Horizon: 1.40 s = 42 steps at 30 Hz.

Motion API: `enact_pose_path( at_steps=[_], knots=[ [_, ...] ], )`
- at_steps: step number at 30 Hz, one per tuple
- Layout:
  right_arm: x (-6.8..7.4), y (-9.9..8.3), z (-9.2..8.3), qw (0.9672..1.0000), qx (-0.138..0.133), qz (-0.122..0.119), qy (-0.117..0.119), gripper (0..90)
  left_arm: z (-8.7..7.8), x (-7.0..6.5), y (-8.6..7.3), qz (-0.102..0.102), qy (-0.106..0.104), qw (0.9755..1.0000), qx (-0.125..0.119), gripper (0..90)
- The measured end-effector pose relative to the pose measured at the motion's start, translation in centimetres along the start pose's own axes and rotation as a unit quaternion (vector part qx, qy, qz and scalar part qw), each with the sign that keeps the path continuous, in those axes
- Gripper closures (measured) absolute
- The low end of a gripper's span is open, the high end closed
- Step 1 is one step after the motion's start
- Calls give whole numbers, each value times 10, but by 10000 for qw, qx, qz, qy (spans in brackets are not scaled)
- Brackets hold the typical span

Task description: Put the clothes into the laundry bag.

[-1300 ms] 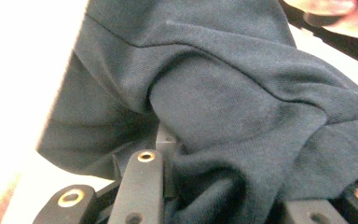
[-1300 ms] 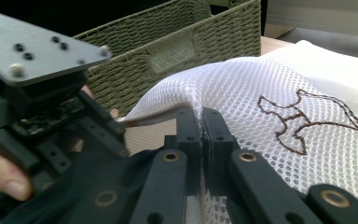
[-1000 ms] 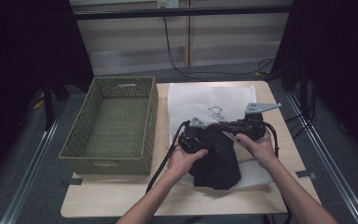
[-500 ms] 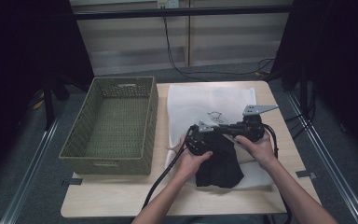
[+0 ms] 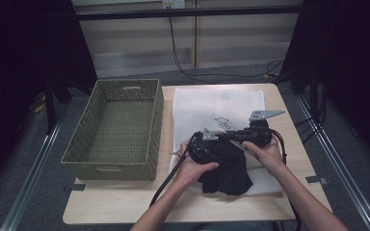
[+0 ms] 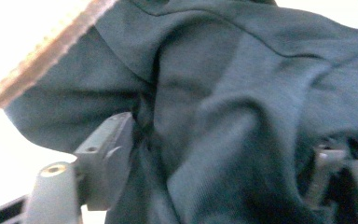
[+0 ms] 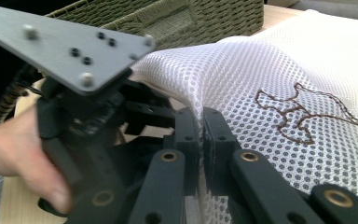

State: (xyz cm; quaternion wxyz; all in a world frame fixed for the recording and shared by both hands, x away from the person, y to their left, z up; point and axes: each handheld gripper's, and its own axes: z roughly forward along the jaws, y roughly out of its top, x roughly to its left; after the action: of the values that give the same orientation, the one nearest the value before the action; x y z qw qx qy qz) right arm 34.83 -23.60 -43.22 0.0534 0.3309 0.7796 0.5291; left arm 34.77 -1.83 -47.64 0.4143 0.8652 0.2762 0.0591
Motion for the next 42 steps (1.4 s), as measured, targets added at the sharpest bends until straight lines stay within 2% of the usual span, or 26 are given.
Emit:
enact_pose_path(
  at_steps=[1,3,4,6,7,8,9,10,12,13,15,18,21,23,25,27,30,32,34,35,36,37,38,39,41,42],
  knots=[
    [0,0,0,10000,-3,2,-2,862,-3,0,1,-63,-89,9999,40,222],
    [-1,-1,0,10000,1,-2,-18,859,-9,-1,1,16,12,10000,41,204],
    [-1,-1,-1,10000,-6,13,-23,853,-15,-2,1,103,-109,9998,95,204],
    [-2,-1,-1,10000,-7,-37,-43,847,-18,-4,1,156,-163,9997,100,188],
    [-2,-1,-2,10000,-14,-32,-41,847,-26,-8,0,225,-218,9995,-49,193],
    [-2,-1,-2,10000,-19,-23,-40,845,-30,-11,-1,192,-308,9993,-132,196],
    [-2,-1,-2,10000,-19,-23,-40,845,-30,-11,-1,192,-308,9993,-132,196],
    [-3,-1,-2,10000,-28,-16,-51,837,-40,-15,-2,219,-327,9990,-211,193],
    [-3,-1,-2,10000,-25,-18,-52,829,-46,-16,-3,222,-379,9986,-285,195],
    [-3,-2,-2,10000,-24,-26,-59,821,-50,-17,-3,195,-413,9984,-327,203],
    [-2,-2,-2,10000,-30,-30,-68,801,-63,-17,-5,296,-318,9985,-348,227],
    [-3,-2,-2,10000,-28,-35,-63,758,-89,-16,-14,245,-390,9970,-624,282],
    [-3,-2,-2,10000,-37,-34,-70,716,-100,-16,-20,272,-371,9966,-684,338],
    [-2,-2,-3,10000,-62,-28,-65,700,-108,-15,-28,176,-454,9960,-752,343],
    [-1,1,-6,9999,-134,-28,-69,665,-114,-14,-37,126,-523,9957,-756,403],
    [2,3,-10,9998,-198,-69,-75,640,-118,-14,-46,158,-568,9959,-689,422],
    [11,6,-20,9996,-241,-152,-80,605,-120,-12,-59,81,-620,9963,-588,442],
    [13,6,-22,9995,-262,-162,-90,605,-122,-10,-66,-4,-664,9962,-564,442],
    [24,7,-27,9994,-247,-248,27,613,-124,-9,-72,8,-769,9957,-508,479],
    [24,7,-27,9994,-247,-248,27,613,-125,-9,-74,25,-799,9956,-490,479],
    [33,4,-29,9992,-177,-324,140,614,-125,-9,-77,46,-765,9960,-463,460],
    [33,4,-29,9992,-177,-324,140,614,-124,-9,-79,72,-809,9958,-427,460],
    [42,1,-29,9992,-86,-396,70,606,-122,-9,-81,109,-762,9964,-354,439],
    [42,1,-29,9992,-86,-396,70,606,-119,-10,-83,29,-704,9969,-344,439],
    [53,-6,-28,9987,-7,-470,177,605,-109,-12,-85,-7,-853,9963,-104,401],
    [57,-9,-27,9985,5,-489,247,605,-109,-12,-85,-7,-853,9963,-104,401]
  ],
)
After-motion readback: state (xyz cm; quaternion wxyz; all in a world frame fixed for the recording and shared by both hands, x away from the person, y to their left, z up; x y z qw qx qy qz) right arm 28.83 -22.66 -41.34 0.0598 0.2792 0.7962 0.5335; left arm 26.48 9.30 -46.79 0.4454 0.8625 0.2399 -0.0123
